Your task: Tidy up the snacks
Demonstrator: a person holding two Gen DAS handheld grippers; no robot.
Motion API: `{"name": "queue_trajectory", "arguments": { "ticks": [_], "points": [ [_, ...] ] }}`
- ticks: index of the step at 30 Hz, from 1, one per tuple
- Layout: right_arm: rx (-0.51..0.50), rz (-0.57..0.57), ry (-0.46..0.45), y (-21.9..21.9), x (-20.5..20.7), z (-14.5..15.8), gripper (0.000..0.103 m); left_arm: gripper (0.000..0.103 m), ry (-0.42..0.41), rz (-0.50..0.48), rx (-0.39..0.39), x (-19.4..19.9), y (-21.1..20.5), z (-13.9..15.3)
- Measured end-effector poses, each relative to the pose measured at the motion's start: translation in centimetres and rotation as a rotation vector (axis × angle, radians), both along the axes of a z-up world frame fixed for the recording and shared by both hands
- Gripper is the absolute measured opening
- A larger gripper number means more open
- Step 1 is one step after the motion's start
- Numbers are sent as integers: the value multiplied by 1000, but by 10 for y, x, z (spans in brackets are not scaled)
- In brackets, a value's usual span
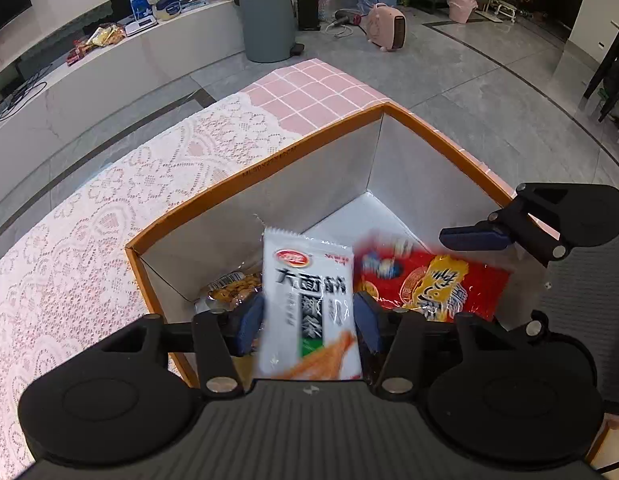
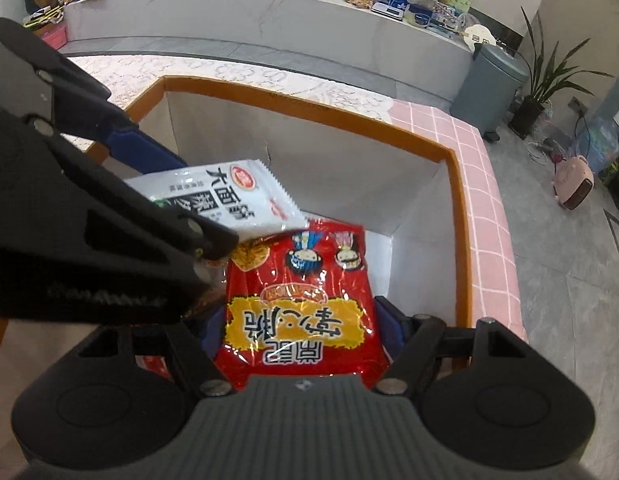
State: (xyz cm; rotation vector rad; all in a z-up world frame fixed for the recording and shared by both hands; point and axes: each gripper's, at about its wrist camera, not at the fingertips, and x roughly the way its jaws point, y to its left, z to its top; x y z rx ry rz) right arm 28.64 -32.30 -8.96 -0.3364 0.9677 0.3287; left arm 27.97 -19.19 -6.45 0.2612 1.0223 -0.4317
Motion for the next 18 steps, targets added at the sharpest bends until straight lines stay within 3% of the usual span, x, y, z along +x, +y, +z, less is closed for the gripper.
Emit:
{"name": "queue_trajectory", "arguments": {
  "ticks": [2,4,12,18],
  "points": [
    [-1,-3,-4,-1,1,1,74,68,-6,8,-15,-1,3,3],
    [-4,-13,-14,-1,-3,4,84,70,-15,14,-30,-4,5,9],
    [28,-50,-39,-2,-19,26,85,70,-64,8,-48,-28,19,42],
    [67,-76,-80,-2,-43,59,85,70,-183,13,-117,-62,40,85]
  ]
}}
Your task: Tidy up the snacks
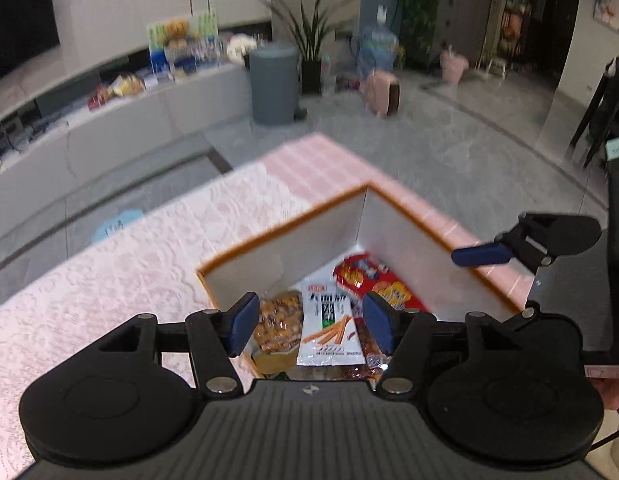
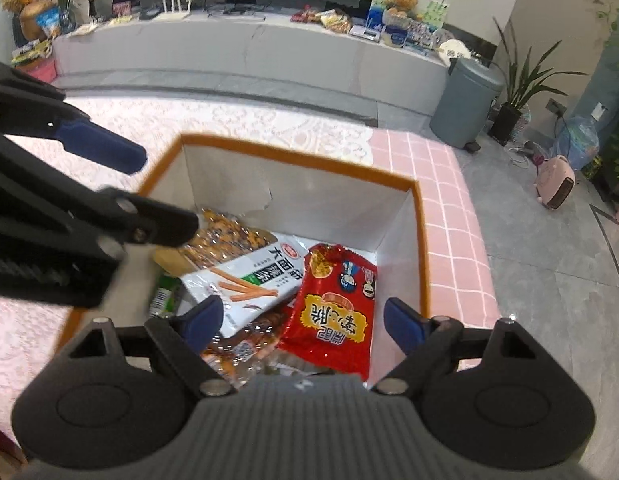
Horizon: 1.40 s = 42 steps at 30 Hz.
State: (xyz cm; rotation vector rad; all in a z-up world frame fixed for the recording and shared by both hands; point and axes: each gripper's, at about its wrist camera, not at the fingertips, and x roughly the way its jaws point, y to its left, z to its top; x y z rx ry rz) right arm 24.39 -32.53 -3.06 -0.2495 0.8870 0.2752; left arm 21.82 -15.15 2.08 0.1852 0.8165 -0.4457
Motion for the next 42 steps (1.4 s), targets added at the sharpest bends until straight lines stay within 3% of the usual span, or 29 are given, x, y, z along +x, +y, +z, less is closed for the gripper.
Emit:
{"name": "queue_trajectory", "arguments": {
  "ticks": [11,16,20,23,30,42],
  "points": [
    [143,-50,-163,14,-79,74,91,72,-273,9,-59,-89,45,57],
    [217,-81,-273,26,-119,96,94,81,-422,69,-24,-130,62,57],
    [205,-117,-413,43,-152,100,96,88,-486,101,-2,-158,75,47],
    [185,-122,-467,59,-173,94,100,91,-494,115,19,-174,84,38],
    [157,-153,-473,92,-211,67,100,97,-511,129,52,-204,104,7],
    [105,-203,-391,101,-245,10,100,101,-296,160,-30,-205,135,-35]
  ]
}}
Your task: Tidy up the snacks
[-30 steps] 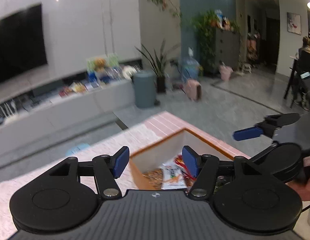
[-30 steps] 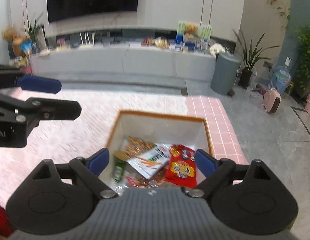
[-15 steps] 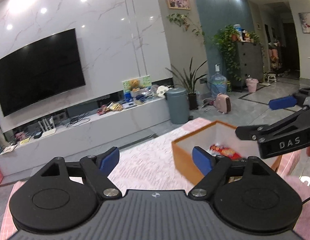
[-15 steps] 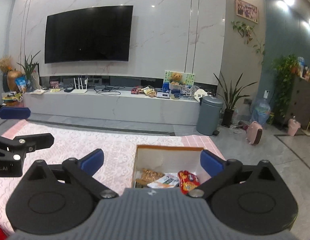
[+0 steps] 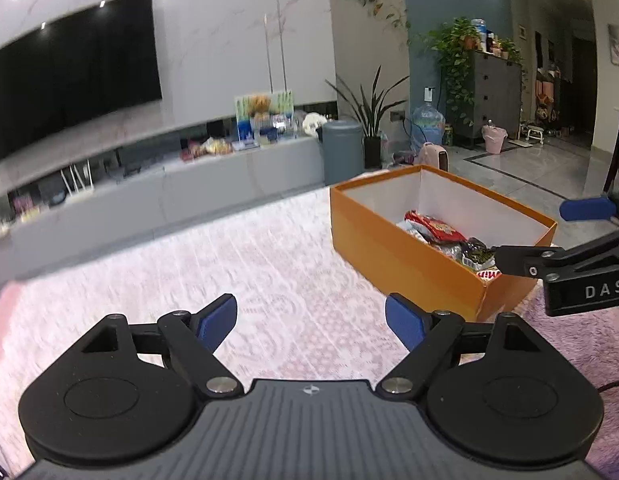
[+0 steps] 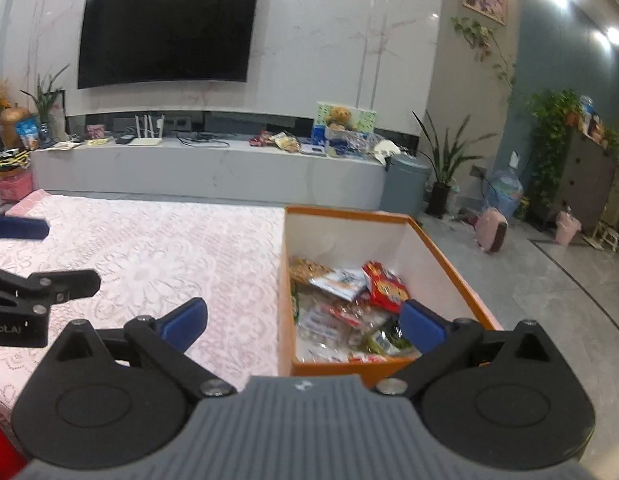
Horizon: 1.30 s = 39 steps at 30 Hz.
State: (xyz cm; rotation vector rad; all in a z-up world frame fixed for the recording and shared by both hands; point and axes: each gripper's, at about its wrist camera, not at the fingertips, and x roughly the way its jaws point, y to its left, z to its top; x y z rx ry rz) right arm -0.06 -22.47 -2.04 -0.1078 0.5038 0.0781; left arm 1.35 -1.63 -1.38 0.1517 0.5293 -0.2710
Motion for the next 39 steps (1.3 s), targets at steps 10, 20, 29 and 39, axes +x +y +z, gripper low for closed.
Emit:
{"name": "queue_trajectory", "arguments": {
  "ticks": [10,20,29,39],
  "points": [
    [43,-10,66,-16,-1,-25,100,103,61,78,-44,-8,11,-20],
    [66,-18,81,-22,2,-29,100,103,61,86,-17,-9,6,-18],
    [76,-37,97,-27,5,-30,100,103,78,84,-27,-9,7,-17],
    [67,-28,94,-24,7,-29,100,103,75,92,-35,-11,10,-15]
  ]
}}
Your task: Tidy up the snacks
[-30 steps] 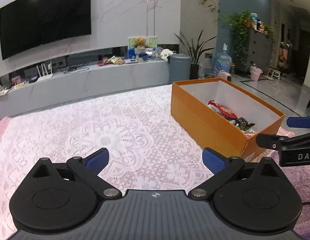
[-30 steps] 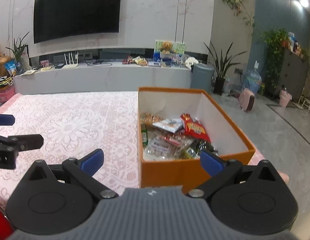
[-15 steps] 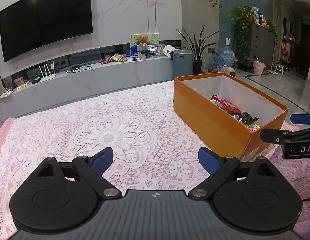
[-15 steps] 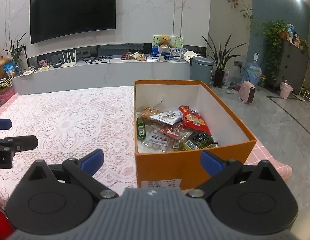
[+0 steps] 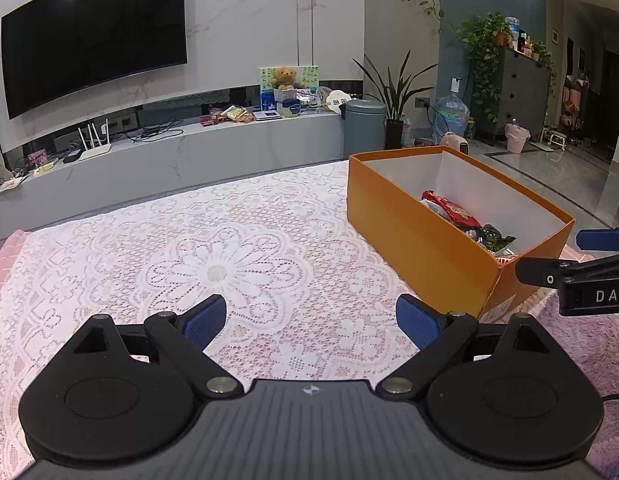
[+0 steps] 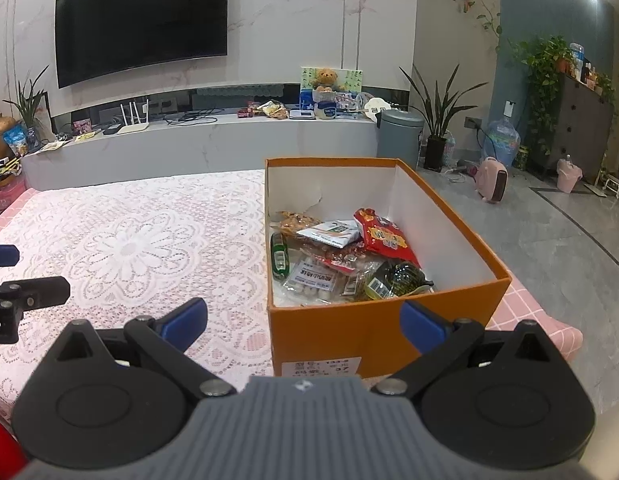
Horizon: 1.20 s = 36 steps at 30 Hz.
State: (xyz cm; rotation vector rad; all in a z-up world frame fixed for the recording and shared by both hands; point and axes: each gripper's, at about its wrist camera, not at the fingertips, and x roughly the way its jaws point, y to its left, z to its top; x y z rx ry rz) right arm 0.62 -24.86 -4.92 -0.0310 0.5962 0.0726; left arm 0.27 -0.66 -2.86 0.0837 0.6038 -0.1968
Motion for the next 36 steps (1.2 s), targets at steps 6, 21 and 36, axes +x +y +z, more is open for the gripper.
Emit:
{"name": "queue_trajectory", "arguments": {
  "ticks": [6,21,36],
  "points": [
    [-5,8,-3,1,0,-1,100,103,2,22,-5,-2,3,2],
    [-23,14,12,5,-2,-2,100,103,-12,54,-15,-4,6,4],
    [-23,19,26,6,-3,-3,100,101,-10,94,-56,-6,9,1]
  ]
}}
